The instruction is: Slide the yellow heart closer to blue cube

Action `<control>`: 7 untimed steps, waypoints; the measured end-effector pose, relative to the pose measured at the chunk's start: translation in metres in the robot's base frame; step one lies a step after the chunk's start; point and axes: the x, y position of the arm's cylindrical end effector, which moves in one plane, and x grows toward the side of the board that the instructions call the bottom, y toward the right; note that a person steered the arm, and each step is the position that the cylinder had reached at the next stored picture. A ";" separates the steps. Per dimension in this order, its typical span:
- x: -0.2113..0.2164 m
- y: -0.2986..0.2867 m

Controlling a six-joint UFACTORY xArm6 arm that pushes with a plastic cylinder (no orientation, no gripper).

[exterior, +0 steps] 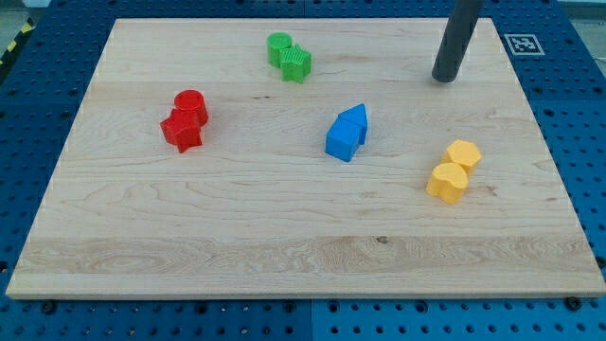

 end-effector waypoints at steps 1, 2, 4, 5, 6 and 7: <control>0.001 0.000; 0.001 0.000; 0.016 0.001; 0.019 0.003; 0.019 0.003; 0.017 0.003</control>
